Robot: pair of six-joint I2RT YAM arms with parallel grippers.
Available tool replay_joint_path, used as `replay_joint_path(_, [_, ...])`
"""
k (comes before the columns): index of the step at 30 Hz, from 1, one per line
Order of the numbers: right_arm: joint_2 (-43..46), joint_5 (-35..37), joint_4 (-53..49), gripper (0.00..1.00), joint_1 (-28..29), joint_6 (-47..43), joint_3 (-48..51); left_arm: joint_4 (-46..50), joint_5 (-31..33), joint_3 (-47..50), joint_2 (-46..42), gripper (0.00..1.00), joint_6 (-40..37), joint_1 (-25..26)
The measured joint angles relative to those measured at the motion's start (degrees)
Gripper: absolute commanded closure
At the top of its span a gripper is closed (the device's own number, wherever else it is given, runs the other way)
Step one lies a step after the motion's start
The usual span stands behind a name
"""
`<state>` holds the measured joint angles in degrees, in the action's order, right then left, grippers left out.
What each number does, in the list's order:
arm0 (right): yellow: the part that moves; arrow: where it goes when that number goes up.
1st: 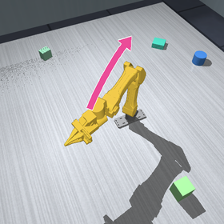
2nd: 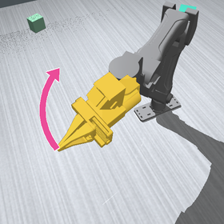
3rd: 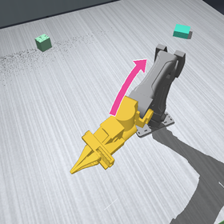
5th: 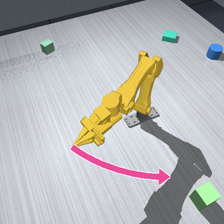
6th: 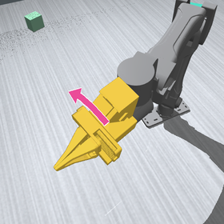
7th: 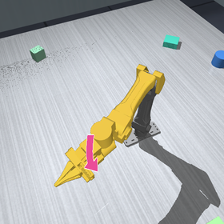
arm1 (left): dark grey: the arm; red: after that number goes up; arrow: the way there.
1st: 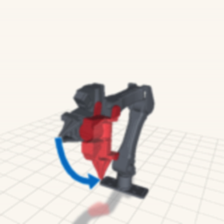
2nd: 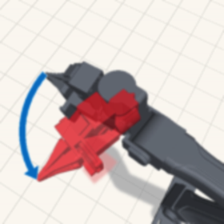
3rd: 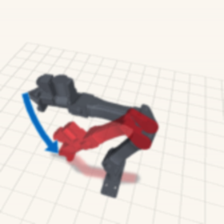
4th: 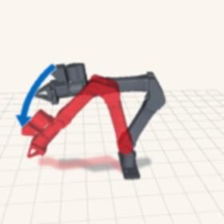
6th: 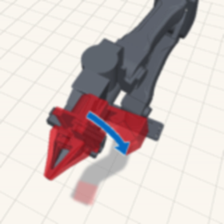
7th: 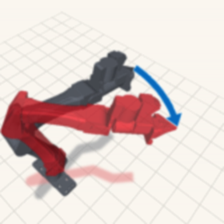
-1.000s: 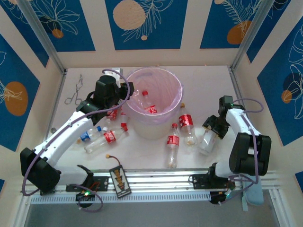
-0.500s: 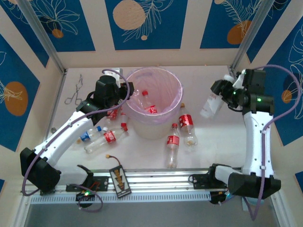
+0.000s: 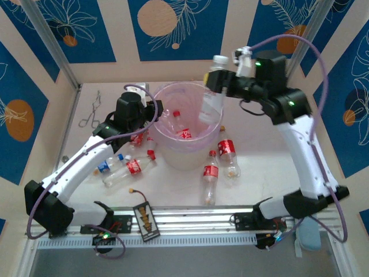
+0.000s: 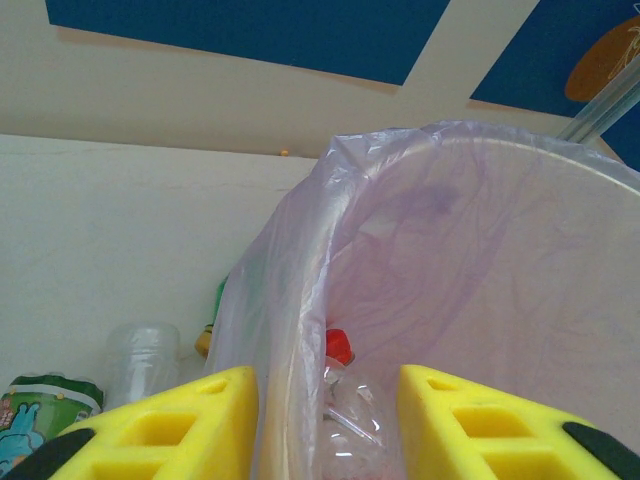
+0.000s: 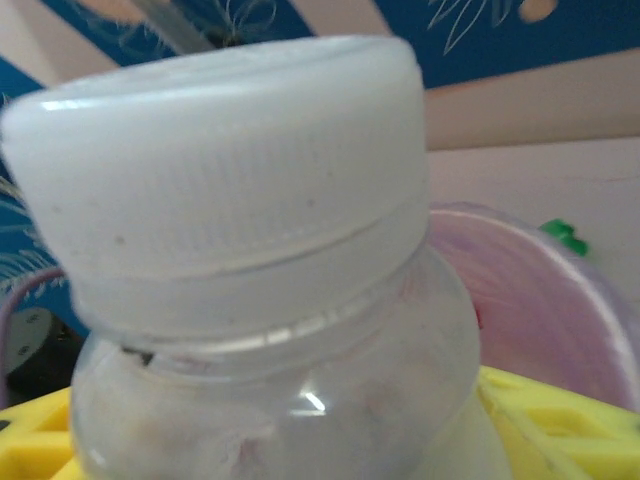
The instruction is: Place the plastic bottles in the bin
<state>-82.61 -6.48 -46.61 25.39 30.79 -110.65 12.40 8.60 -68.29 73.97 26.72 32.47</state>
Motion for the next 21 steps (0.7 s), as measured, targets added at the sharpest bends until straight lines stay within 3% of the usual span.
replay_joint_path(7, [-13.0,3.8,-4.1,0.36,7.8,-4.4,-2.9,0.0,0.0,0.0,-0.1,0.58,0.0,0.0])
replay_joint_path(21, [-20.8,17.4,-8.5,0.35,12.4,-11.0,3.5,0.0,0.0,0.1,-0.1,0.58,0.0,0.0])
